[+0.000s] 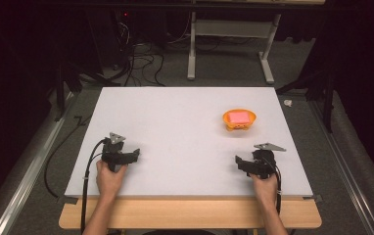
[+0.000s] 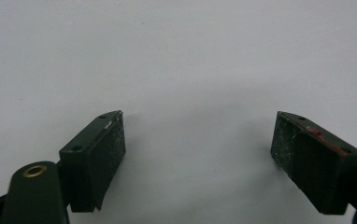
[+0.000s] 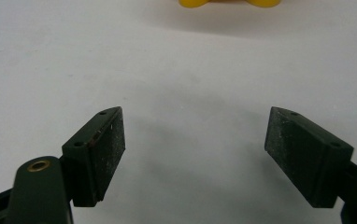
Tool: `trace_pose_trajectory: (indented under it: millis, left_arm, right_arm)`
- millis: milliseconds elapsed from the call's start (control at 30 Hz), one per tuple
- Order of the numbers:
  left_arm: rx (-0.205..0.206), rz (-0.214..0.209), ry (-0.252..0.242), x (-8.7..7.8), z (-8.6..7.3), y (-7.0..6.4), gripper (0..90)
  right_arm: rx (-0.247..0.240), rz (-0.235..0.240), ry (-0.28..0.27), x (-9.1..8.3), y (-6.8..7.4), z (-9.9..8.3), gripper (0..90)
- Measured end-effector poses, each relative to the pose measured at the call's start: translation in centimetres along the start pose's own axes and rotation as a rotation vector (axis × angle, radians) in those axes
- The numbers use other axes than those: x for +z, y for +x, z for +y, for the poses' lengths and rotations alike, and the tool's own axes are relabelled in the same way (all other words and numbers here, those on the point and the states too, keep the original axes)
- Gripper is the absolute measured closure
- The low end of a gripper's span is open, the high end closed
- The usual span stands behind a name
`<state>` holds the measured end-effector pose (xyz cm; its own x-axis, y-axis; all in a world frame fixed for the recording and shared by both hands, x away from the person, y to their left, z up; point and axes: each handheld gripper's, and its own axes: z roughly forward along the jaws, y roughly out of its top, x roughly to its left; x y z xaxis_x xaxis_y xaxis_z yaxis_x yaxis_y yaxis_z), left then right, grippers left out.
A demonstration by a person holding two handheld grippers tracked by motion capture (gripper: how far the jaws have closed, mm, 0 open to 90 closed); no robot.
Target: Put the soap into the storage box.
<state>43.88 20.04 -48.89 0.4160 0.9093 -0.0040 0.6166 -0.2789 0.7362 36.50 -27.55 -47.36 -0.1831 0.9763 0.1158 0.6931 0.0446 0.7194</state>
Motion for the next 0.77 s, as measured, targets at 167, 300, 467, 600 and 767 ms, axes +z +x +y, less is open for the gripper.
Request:
trace_pose_trajectory:
  millis: [167, 300, 467, 600, 767]
  left_arm:
    - [0.000, -0.001, 0.001, 0.0, 0.0, 0.0, 18.2]
    - [0.000, 0.001, 0.000, 0.0, 0.0, 0.0, 18.2]
    - [0.000, 0.001, 0.000, 0.0, 0.0, 0.0, 18.2]
    - [0.000, 0.001, -0.001, 0.0, 0.0, 0.0, 18.3]
    - [0.000, 0.001, -0.001, 0.0, 0.0, 0.0, 18.2]
  right_arm:
    - [-0.010, -0.012, 0.012, 0.4, 0.2, -0.2, 20.8]
    - [-0.037, -0.036, 0.006, 0.7, 0.5, -0.4, 20.5]
    - [-0.100, -0.090, 0.011, 1.0, 1.3, -0.6, 19.5]
    - [-0.098, -0.086, 0.009, 1.0, 1.2, -0.7, 19.5]
    - [-0.101, -0.088, 0.010, 1.0, 1.3, -0.7, 19.4]
